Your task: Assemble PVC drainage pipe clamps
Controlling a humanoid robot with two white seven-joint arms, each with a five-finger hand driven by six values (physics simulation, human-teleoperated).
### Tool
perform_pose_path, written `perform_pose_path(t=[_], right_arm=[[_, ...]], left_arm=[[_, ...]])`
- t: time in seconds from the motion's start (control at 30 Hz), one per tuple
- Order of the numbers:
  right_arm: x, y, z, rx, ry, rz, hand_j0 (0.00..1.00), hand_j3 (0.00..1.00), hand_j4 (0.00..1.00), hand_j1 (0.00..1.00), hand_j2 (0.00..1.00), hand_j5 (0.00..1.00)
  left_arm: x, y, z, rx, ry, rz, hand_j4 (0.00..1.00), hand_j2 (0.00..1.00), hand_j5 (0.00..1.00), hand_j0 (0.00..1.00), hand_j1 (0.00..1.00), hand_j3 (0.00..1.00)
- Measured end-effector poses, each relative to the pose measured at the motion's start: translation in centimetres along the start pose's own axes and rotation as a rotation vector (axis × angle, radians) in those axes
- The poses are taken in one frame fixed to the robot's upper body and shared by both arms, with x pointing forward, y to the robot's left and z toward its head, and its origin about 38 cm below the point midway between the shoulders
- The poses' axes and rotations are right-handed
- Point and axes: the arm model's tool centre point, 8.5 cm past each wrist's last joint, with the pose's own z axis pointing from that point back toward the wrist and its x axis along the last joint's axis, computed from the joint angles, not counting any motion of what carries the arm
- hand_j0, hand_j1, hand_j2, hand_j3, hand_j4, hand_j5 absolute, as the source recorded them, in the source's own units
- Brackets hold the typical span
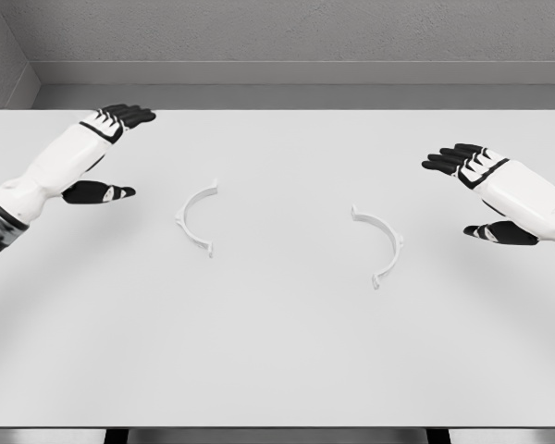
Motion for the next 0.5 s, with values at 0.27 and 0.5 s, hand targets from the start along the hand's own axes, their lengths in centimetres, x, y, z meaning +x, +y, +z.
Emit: perform_pose_path(t=[0.27, 0.5], right_arm=[[-0.1, 1.0, -3.9, 0.056, -0.015, 0.052, 1.00, 1.00, 1.00, 1.00, 1.00, 1.00], [0.3, 6.0, -6.7, 0.168, 0.000, 0.047, 1.00, 1.00, 1.00, 1.00, 1.00, 1.00]], left_arm=[[-0.1, -1.4, -1.0, -0.025, -0.003, 0.022, 1.00, 1.00, 1.00, 1.00, 1.00, 1.00], [-0.5, -4.0, -3.4, -0.051, 0.005, 0.075, 1.00, 1.00, 1.00, 1.00, 1.00, 1.00]])
